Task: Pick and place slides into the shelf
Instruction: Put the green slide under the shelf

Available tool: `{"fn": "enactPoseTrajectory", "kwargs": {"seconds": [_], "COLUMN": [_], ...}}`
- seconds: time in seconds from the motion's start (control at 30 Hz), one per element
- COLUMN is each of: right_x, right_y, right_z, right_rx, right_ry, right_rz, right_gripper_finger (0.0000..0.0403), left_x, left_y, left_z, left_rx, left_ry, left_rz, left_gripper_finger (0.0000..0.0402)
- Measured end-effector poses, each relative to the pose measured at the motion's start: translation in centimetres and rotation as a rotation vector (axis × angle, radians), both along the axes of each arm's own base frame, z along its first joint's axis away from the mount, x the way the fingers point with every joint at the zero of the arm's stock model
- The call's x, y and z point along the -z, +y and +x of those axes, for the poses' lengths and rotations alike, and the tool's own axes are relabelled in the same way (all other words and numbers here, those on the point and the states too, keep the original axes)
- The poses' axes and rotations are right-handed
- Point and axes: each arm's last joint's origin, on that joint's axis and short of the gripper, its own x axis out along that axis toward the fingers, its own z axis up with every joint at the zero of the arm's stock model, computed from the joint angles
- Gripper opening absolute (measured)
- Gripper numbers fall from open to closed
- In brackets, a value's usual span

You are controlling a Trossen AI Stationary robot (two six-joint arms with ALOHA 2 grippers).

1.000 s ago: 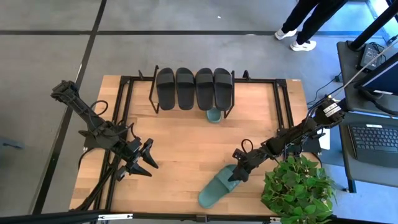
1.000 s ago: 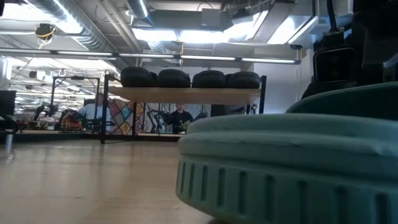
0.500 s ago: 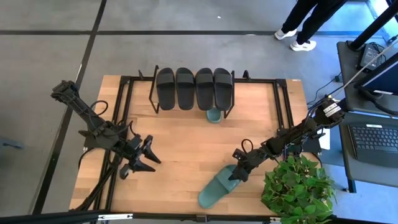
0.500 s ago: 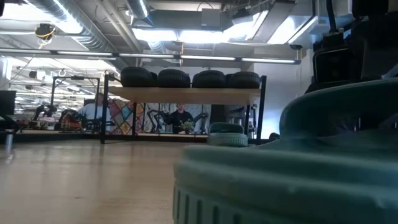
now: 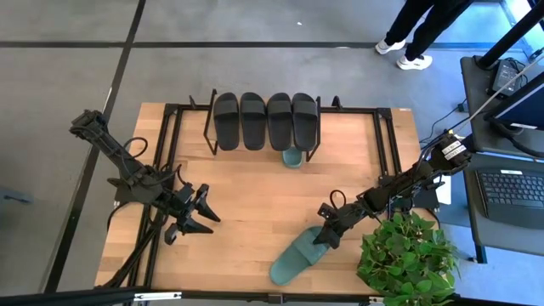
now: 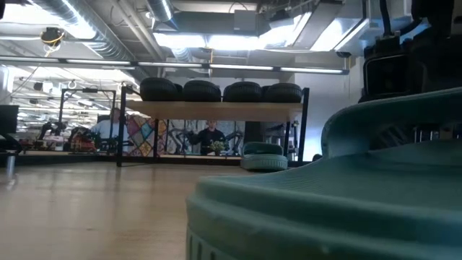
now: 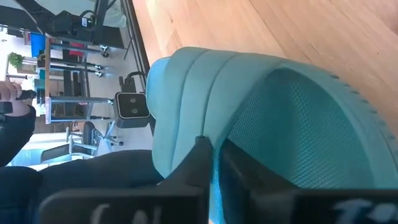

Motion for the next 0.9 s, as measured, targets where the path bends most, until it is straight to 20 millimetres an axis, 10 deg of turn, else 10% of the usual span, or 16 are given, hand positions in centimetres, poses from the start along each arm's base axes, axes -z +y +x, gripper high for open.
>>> {"fn": "enactPoseTrajectory", "kwargs": {"seconds": [0.7, 0.9], "right_x": [-6.1, -9.2], "right_y": [0.8, 0.7], "right_z": [3.7, 6.1], "right_rx": [-0.041, -0.151], "right_ry": [-0.346, -0.299], "right_rz": [-0.022, -0.175], "right_gripper_finger": [0.0012, 0.0012], "left_x": [0.0, 1.1], "left_y": [0.1, -0.3], "left_z": [0.1, 0.7], "left_rx": [-0.051, -0.057], "left_ry": [0.040, 0.035], "left_rz": [-0.100, 0.111], "left_gripper_finger": [0.0171, 0.0171]}}
